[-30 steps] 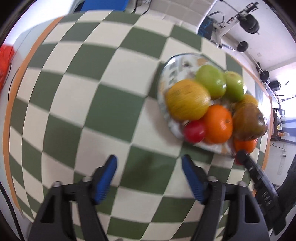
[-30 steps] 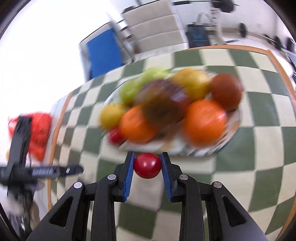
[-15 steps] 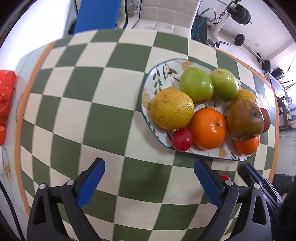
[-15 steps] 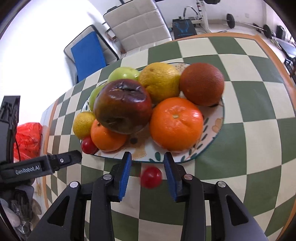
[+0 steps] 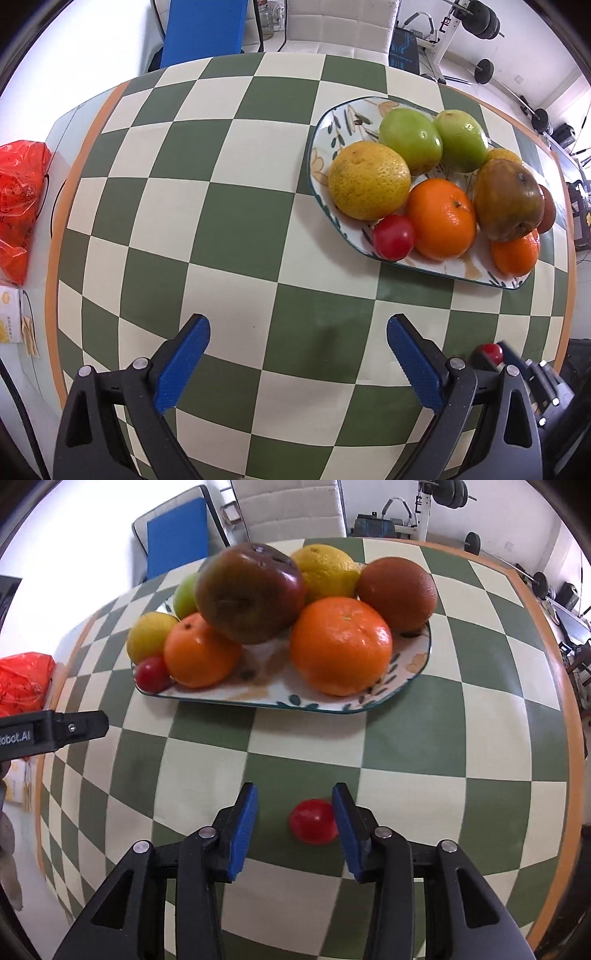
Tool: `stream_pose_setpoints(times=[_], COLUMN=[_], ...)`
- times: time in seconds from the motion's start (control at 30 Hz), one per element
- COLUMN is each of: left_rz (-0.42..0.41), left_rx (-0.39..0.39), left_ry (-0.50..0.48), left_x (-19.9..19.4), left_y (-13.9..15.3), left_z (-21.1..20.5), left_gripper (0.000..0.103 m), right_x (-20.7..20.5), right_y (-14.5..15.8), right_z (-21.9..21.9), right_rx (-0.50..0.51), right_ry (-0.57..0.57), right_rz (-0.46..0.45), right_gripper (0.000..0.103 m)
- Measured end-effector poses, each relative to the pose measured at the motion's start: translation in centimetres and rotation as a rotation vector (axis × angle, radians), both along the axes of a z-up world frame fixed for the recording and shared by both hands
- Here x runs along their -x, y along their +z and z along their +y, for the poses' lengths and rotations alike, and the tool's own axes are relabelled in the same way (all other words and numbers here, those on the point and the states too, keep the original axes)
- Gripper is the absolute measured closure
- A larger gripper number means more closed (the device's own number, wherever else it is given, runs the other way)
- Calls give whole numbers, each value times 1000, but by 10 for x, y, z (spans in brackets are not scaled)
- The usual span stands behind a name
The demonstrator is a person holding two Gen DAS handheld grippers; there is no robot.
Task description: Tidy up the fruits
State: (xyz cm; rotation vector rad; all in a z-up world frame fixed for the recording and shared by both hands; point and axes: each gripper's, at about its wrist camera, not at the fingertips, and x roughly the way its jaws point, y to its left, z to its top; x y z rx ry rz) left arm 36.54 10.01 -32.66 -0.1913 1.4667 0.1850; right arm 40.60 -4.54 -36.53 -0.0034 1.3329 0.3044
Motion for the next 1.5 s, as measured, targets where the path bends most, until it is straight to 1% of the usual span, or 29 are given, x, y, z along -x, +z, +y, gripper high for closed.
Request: stream_pose_setpoints(times=[0.07, 0.1, 0.13, 0.17, 0.2, 0.27, 0.37, 0.47, 0.57, 0.6, 0.7, 0.8, 0.87, 0.93, 1.03, 1.07, 1.1, 1.13, 1.17, 1.2, 1.23, 1.33, 1.4, 1.5], left_rz=[-12, -19, -26, -33, -40, -66, -100, -112, -113, -115, -116, -117, -117, -120, -130, -139, -145, -151, -159, -165, -173, -210, -232, -265], left_rx=[-3, -4, -7, -6, -4, 3, 21, 16, -6, -9, -12, 18, 21, 14, 10, -5, -18, -29, -41, -43, -43, -75, -76, -81], left_ry=[-8, -12, -17, -22, -25, -28, -39, -52, -62, -62, -50, -22, -21, -24, -30, -36, -43, -48, -53, -56, -59, -75, -78, -90], left_x=[-2, -3, -5, -7, -9, -13, -20, -27, -33, -34, -37, -39, -41, -40, -36, -34, -31, -28, -24, -21, -17, -2, 8, 23], left_y=[4, 6, 8, 10, 12, 18, 26, 29, 31, 31, 32, 32, 33, 35, 42, 47, 52, 56, 63, 68, 74, 98, 111, 132], left_z=[-3, -5, -7, -10, -12, -16, -23, -29, -36, -37, -38, -35, -34, -35, -37, -37, -38, -39, -39, -39, -39, -39, -39, -40], left_gripper=[5, 5, 5, 5, 5, 5, 5, 5, 5, 5, 5, 5, 5, 5, 5, 5, 5, 5, 5, 5, 5, 5, 5, 5], right_x=[4, 7, 9, 12, 14, 15, 5, -22, -56, -64, -88, -99, -99, -98, -95, -93, -91, -89, -84, -79, -73, -51, -38, -18], right_y=[-7, -11, -14, -15, -14, -4, 19, 43, 48, 45, 29, 18, 12, 7, 7, 9, 13, 19, 29, 38, 49, 78, 94, 116], right_z=[-6, -10, -13, -18, -21, -31, -44, -55, -67, -70, -76, -85, -88, -91, -96, -97, -98, -97, -94, -90, -86, -71, -68, -64], right_rx=[20, 10, -3, -15, -18, -68, -129, -166, -147, -144, -167, -218, -239, -269, -288, -284, -270, -234, -178, -128, -89, 12, 42, 53], right_ry=[10, 6, 1, -8, -18, -57, -110, -163, -197, -205, -235, -262, -276, -285, -304, -310, -311, -307, -294, -279, -260, -203, -188, -188], right_rz=[22, 38, 49, 49, 39, 5, -63, -125, -152, -148, -98, -51, -34, -19, -20, -24, -30, -42, -64, -85, -108, -146, -164, -176], right_gripper=[61, 62, 70, 72, 72, 72, 72, 72, 72, 72, 72, 72, 71, 65, 61, 59, 53, 37, 28, 12, 10, 7, 6, 5])
